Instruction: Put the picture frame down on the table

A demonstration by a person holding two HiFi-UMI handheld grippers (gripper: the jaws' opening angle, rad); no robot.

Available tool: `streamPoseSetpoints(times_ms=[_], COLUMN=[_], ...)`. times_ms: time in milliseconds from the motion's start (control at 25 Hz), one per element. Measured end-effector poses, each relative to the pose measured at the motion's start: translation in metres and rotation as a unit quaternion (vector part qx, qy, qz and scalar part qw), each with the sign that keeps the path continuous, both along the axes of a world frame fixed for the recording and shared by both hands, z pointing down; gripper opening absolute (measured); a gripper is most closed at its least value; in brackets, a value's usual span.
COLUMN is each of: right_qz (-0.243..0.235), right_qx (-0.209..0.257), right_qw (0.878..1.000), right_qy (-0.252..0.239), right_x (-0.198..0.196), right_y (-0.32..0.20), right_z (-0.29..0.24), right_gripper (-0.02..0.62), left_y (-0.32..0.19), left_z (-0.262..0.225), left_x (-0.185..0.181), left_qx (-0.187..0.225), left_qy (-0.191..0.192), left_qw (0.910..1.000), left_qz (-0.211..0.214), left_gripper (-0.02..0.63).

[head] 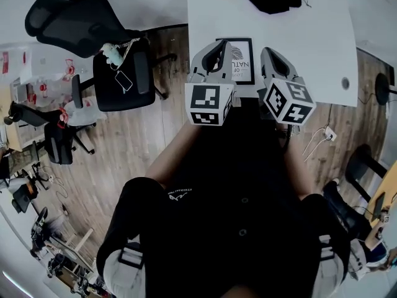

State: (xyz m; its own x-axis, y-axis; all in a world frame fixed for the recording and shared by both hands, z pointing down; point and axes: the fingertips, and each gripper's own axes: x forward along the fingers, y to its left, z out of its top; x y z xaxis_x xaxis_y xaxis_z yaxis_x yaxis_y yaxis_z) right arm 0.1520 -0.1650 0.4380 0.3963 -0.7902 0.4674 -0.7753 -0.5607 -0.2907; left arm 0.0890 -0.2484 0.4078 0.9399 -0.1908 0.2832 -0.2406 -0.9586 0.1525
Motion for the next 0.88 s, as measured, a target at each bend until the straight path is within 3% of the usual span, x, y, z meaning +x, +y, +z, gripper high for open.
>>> streamPoseSetpoints(times_ms=[640,880], right_qz=[0.020,0.017], right_qx=[0.093,0.101], right_qw=[0.993,0.986], right_qy=[0.074,0.129], right_x=[0.027,0.035], right_y=[0.002,0.002], right_z=[-0.101,-0.133], right_gripper=[-0.002,-0.002], left_y=[-0.035,-0.038], left_z=[-0.081,-0.114], left_x=[-0.009,0.000], left_qx=[0.074,0.094], left_qy=[0.073,0.108], left_qw=[0.9930,0.9883], left_qz=[-0.055,-0.055], left_gripper=[0.006,0.006])
